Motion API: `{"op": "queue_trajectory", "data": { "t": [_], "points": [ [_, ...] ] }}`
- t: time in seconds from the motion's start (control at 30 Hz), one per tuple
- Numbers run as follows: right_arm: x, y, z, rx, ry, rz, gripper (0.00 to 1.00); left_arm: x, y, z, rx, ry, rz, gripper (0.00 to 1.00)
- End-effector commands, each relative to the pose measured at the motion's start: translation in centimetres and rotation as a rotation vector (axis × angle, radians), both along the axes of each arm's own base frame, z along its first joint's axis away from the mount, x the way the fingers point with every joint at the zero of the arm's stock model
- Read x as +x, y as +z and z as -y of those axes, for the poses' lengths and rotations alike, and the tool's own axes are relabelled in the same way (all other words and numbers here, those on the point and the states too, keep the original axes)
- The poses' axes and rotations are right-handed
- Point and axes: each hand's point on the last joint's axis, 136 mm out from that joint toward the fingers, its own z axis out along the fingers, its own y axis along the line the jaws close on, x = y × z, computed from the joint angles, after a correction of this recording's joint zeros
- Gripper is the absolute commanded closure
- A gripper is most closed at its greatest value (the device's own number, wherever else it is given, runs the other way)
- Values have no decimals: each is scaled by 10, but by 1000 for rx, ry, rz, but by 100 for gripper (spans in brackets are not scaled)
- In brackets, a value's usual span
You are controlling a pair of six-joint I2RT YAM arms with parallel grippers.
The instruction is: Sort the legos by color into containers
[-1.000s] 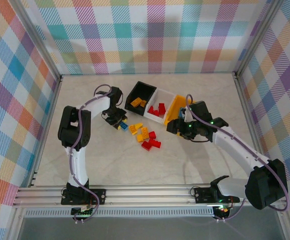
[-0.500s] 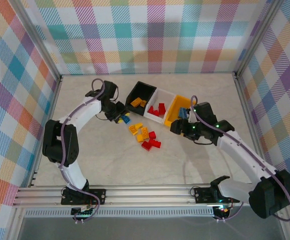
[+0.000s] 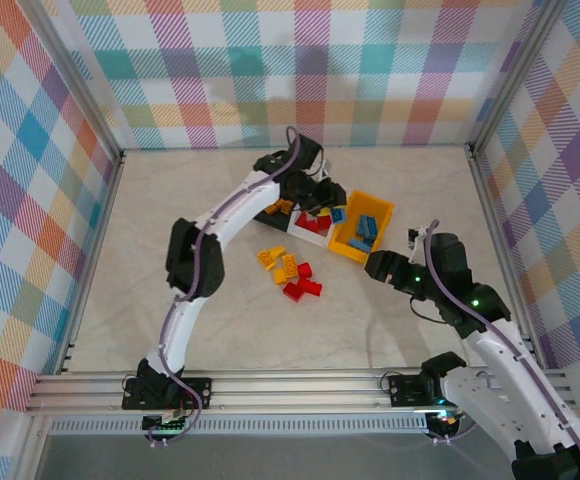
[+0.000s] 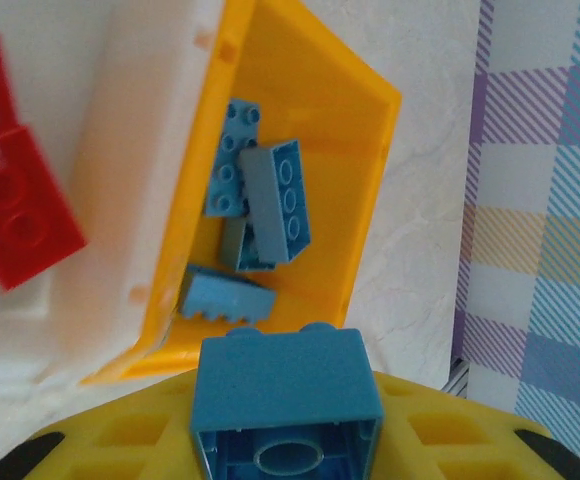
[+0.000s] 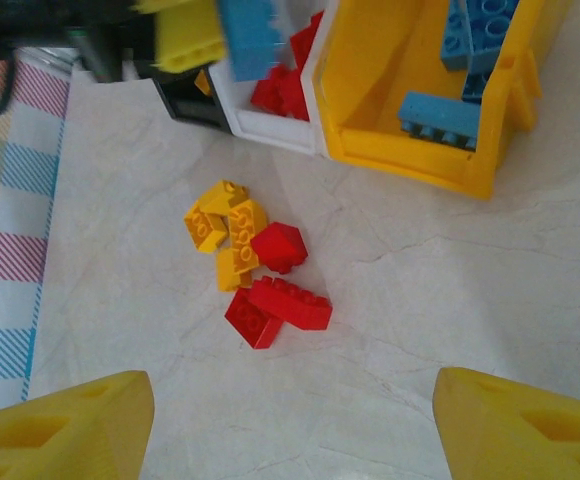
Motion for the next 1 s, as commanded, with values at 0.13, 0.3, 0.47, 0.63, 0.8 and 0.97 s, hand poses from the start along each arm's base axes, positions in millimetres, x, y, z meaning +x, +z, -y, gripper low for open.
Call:
{"op": "queue_trajectory", "data": {
  "t": [0.13,0.3,0.47,0.63,0.8,0.97],
  "points": [
    [-3,-5,7,0,-39,-23,25,7,-26,34,-11,18,-82,61],
    [-5,-8,7,2,-47,-40,17,9,-30,38,-23,29,-94,49],
    [-2,-12,6,4,-45,-47,15,5,-24,33,-4,15,-82,43],
    [3,-16,-2,18,-27,-73,15,1,-7,26,9,3,-48,42],
    [7,-25,-9,29,-3,-119,14,-12,16,2,85,-31,12,41],
    [3,-57,-26,14,95,-278,19,-38,21,-39,196,-40,47,40]
  ]
}}
